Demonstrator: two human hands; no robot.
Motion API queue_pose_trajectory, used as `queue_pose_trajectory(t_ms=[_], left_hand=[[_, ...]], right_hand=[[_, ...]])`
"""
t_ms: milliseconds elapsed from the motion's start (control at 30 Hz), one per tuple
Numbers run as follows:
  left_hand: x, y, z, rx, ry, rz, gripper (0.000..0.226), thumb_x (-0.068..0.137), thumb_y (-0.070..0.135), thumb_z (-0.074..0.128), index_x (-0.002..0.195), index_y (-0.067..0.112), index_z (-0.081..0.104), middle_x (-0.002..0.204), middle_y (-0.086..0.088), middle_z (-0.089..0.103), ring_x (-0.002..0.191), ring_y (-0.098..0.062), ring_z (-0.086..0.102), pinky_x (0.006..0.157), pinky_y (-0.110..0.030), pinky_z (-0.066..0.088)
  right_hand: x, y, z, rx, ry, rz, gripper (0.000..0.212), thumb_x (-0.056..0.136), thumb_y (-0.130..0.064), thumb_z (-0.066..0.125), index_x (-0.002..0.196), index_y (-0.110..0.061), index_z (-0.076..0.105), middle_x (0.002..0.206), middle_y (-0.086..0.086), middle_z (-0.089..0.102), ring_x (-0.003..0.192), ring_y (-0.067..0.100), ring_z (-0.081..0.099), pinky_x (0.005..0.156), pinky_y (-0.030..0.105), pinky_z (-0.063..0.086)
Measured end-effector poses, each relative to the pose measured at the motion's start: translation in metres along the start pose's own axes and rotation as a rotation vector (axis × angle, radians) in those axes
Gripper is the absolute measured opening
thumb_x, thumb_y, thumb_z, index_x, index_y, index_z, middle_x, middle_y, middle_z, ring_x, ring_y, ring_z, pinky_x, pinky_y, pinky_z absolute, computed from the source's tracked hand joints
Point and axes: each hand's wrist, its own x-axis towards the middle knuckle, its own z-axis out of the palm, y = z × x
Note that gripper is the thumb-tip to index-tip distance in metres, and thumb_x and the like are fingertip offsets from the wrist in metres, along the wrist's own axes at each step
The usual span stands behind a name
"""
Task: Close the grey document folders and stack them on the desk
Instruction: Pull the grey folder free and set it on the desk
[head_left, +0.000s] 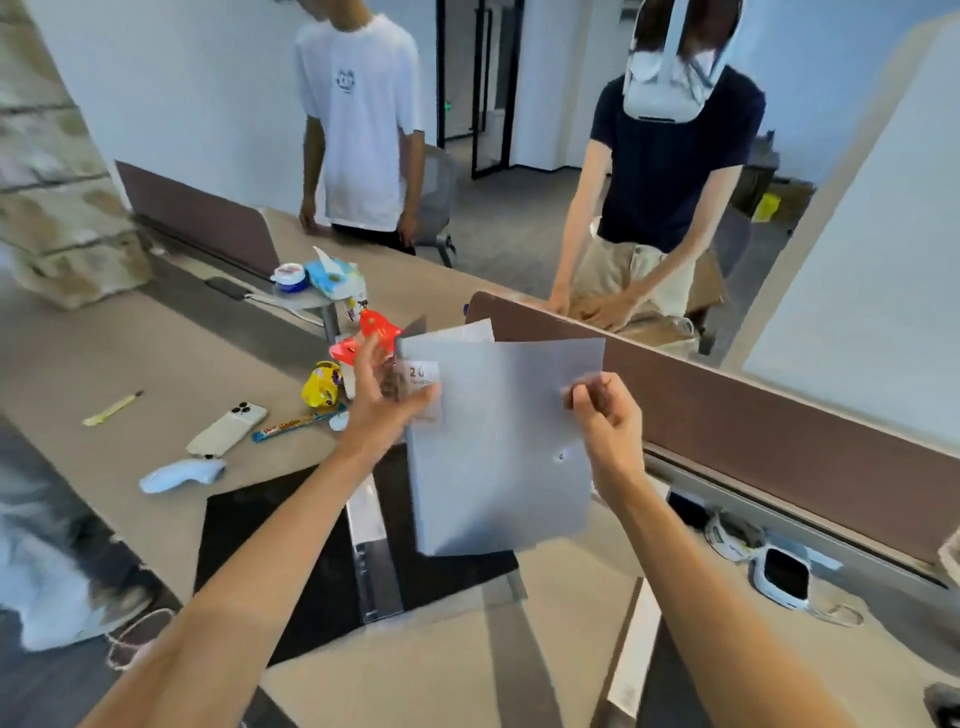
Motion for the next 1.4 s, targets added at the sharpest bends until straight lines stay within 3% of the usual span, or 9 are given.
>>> queue_pose_trajectory(t_ms=[200,400,600,833,1000,1100,1200,1267,1400], left_hand=[[-0.037,-0.043,0.008,-0.053,0.004,-0.307,0.120,0.049,0.041,0.092,0.145,0.024,0.023,0.150,-0.007,0.042,0.135,-0.025,0.043,0.112,-0.050,0.037],[-0.044,-0.066,0.017,-0.111,0.000,-0.346,0.083,0.071,0.026,0.084,0.137,0.030,0.034,0.122,0.011,0.058,0.117,-0.012,0.055,0.090,-0.025,0.047],[-0.021,-0.081,0.001,-0.219,0.039,-0.384,0.077,0.071,0.034,0.083,0.136,0.025,0.042,0.123,0.003,0.063,0.116,-0.015,0.057,0.101,-0.036,0.047],[0.011,-0.093,-0.040,-0.345,-0.011,-0.396,0.037,0.081,0.024,0.075,0.114,0.017,0.059,0.115,-0.004,0.069,0.112,-0.024,0.063,0.096,-0.040,0.050],[0.031,-0.099,-0.065,-0.373,-0.109,-0.434,0.044,0.080,0.032,0.074,0.115,0.010,0.060,0.117,-0.014,0.068,0.112,-0.033,0.063,0.102,-0.054,0.046],[0.039,-0.109,-0.074,-0.343,-0.204,-0.499,0.059,0.073,0.049,0.074,0.119,0.016,0.058,0.122,-0.014,0.064,0.115,-0.033,0.061,0.101,-0.058,0.046],[0.042,-0.116,-0.070,-0.270,-0.255,-0.542,0.034,0.085,0.039,0.068,0.112,0.018,0.061,0.115,-0.011,0.068,0.110,-0.032,0.064,0.099,-0.055,0.049],[0.037,-0.122,-0.062,-0.181,-0.235,-0.564,0.015,0.092,0.034,0.061,0.101,0.022,0.061,0.107,-0.008,0.070,0.105,-0.029,0.066,0.097,-0.051,0.051],[0.017,-0.146,-0.044,-0.015,-0.299,-0.599,0.026,0.096,0.039,0.053,0.109,0.016,0.056,0.113,-0.015,0.065,0.101,-0.028,0.063,0.097,-0.050,0.050]], right_hand=[[0.013,-0.028,0.007,-0.085,-0.137,-0.132,0.014,0.094,-0.003,0.049,0.085,-0.010,0.059,0.087,0.012,0.063,0.078,0.013,0.054,0.073,0.024,0.044],[0.018,-0.042,0.031,-0.063,-0.200,-0.149,0.013,0.095,-0.003,0.048,0.088,-0.008,0.058,0.086,0.009,0.063,0.077,0.011,0.052,0.070,0.018,0.043],[0.025,-0.047,0.058,-0.133,-0.204,-0.162,0.015,0.095,-0.005,0.048,0.086,-0.008,0.059,0.085,0.007,0.062,0.079,0.018,0.053,0.073,0.029,0.043],[0.046,-0.022,0.080,-0.230,0.108,-0.053,0.010,0.093,-0.006,0.051,0.092,-0.009,0.060,0.082,-0.003,0.060,0.072,0.007,0.051,0.072,0.027,0.042],[0.047,0.017,0.092,-0.363,0.234,0.161,0.012,0.092,-0.021,0.055,0.101,-0.015,0.057,0.102,0.005,0.063,0.088,0.020,0.059,0.073,0.032,0.047],[0.032,0.029,0.095,-0.308,0.240,0.292,0.033,0.093,-0.024,0.058,0.123,-0.015,0.047,0.110,0.006,0.062,0.090,0.018,0.059,0.077,0.032,0.050],[0.017,0.045,0.089,-0.270,0.191,0.400,0.051,0.090,-0.017,0.062,0.135,-0.017,0.038,0.115,0.006,0.064,0.098,0.021,0.064,0.082,0.034,0.054],[0.007,0.053,0.081,-0.280,0.179,0.489,0.049,0.088,-0.013,0.063,0.133,-0.016,0.043,0.109,0.006,0.066,0.088,0.017,0.065,0.068,0.028,0.052],[-0.029,0.074,0.055,-0.194,0.140,0.714,0.062,0.087,-0.006,0.063,0.140,-0.026,0.037,0.098,0.002,0.065,0.088,0.021,0.065,0.061,0.031,0.054]])
